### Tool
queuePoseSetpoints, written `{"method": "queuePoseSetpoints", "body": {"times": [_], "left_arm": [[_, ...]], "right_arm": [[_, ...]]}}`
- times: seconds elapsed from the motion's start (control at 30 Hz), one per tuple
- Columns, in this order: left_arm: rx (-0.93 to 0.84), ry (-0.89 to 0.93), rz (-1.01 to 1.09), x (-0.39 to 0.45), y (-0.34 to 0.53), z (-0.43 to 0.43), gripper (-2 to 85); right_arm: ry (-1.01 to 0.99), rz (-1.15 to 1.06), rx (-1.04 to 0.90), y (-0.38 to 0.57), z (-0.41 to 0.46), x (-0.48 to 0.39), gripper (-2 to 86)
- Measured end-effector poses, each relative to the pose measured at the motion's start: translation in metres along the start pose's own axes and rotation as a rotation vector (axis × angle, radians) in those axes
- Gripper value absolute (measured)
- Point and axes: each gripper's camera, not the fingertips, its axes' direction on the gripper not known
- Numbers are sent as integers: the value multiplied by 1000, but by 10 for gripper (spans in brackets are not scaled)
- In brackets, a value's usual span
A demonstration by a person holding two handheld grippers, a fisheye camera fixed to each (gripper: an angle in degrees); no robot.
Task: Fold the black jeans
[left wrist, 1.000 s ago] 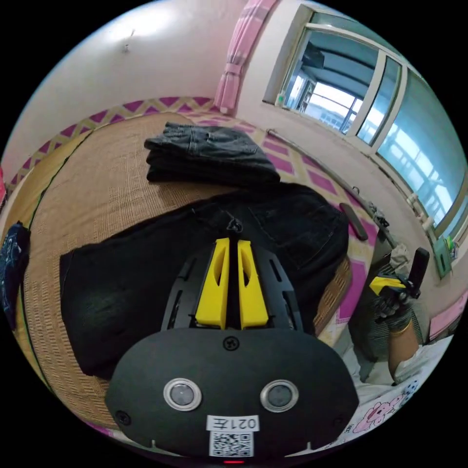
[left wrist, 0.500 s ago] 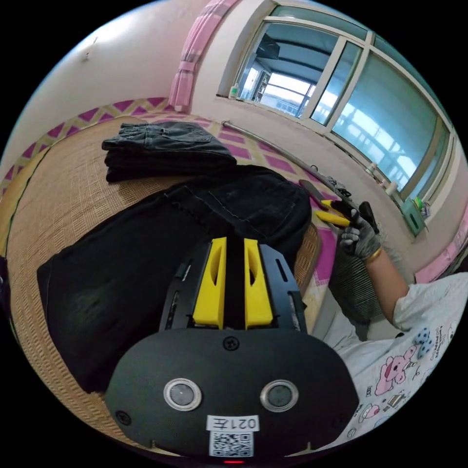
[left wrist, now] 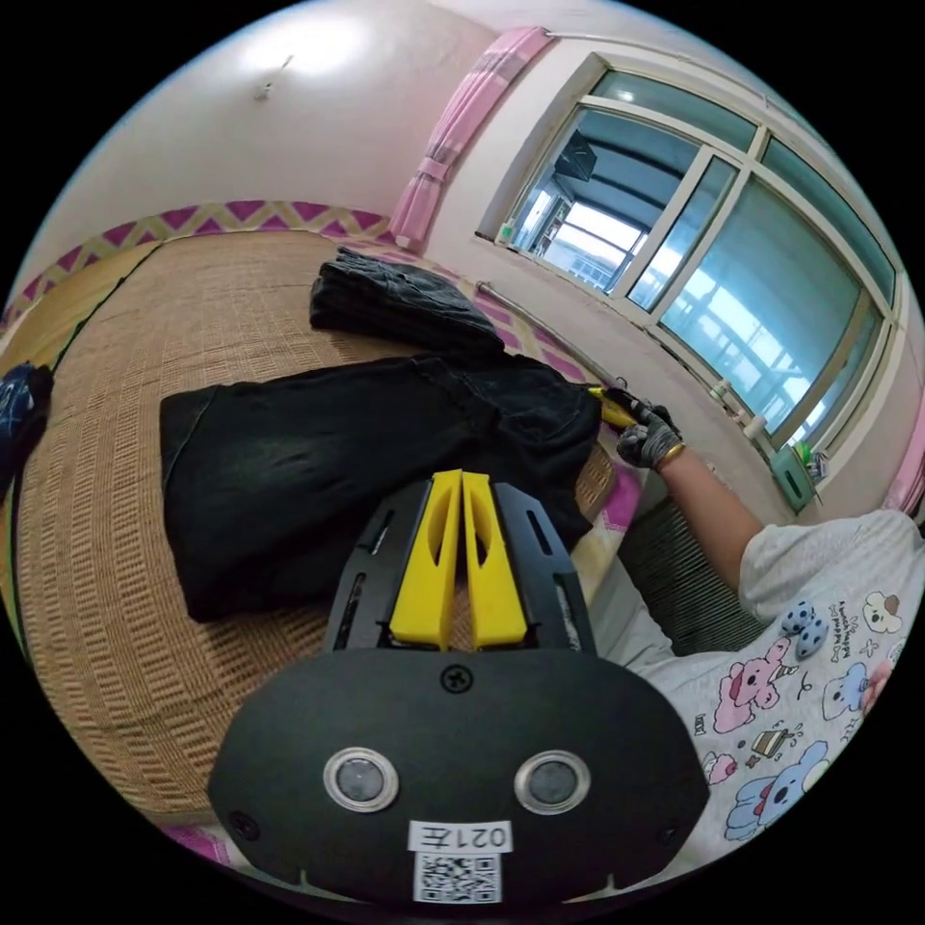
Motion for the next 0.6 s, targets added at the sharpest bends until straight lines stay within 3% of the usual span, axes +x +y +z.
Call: {"method": "queuePoseSetpoints", "body": {"times": [0.13, 0.3, 0.4, 0.53, 0.6], "left_arm": [[13, -6, -46, -23, 18, -23, -10], [48, -11, -89, -47, 37, -55, -10], [76, -19, -115, -60, 50, -76, -10], [100, -32, -170, -83, 68, -101, -9], [96, -45, -189, -94, 75, -110, -9]], "right_arm": [[82, -342, 4, 31, 17, -119, 52], [259, -978, -155, 175, 132, -324, 53], [352, -1287, -257, 292, 225, -370, 54], [337, -1492, -423, 418, 325, -361, 54], [378, -1530, -610, 477, 387, -329, 53]]}}
